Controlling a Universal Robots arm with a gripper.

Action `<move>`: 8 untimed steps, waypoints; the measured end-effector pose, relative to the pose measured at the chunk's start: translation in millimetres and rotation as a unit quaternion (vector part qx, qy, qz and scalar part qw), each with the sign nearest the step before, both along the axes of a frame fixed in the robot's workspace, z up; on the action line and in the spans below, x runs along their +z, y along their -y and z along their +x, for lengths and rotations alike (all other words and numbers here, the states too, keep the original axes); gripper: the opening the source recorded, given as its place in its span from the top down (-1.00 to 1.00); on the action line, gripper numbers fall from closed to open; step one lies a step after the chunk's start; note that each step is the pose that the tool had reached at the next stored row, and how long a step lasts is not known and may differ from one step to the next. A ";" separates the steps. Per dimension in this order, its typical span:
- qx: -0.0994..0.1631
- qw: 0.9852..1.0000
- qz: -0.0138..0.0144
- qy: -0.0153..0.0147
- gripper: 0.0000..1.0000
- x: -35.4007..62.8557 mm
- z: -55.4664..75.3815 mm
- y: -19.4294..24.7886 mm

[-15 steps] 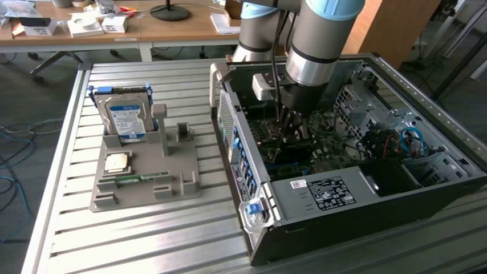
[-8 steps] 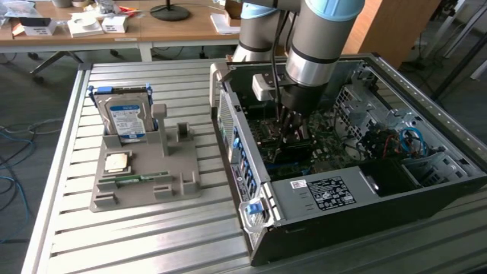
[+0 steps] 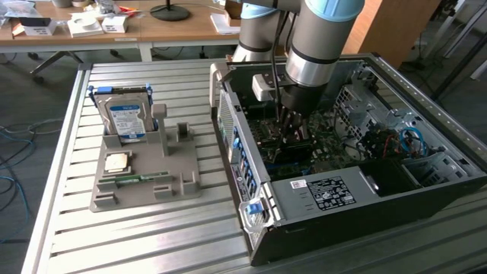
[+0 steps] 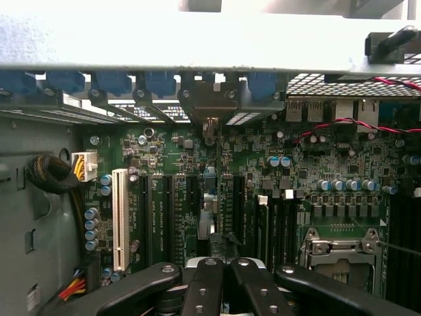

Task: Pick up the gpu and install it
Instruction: 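Press down on the gpu until it lock into place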

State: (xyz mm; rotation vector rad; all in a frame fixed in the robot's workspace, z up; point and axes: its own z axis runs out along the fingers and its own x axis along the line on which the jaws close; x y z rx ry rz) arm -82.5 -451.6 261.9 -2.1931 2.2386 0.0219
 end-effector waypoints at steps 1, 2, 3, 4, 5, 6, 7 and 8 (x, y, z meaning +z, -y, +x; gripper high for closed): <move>0.000 1.000 0.000 0.000 0.79 0.0 0.0 0.0; 0.000 1.000 0.000 0.000 0.79 0.0 0.0 0.0; 0.000 1.000 0.000 0.000 0.79 0.0 0.0 0.0; 0.000 1.000 0.000 0.000 0.79 0.0 0.0 0.0; 0.000 1.000 0.000 0.000 0.79 -0.1 0.0 0.0; 0.000 1.000 0.000 0.000 0.79 0.0 0.0 0.0; 0.000 1.000 0.000 0.000 0.79 -0.1 0.0 0.0; 0.000 1.000 0.000 0.000 0.79 0.0 0.0 0.0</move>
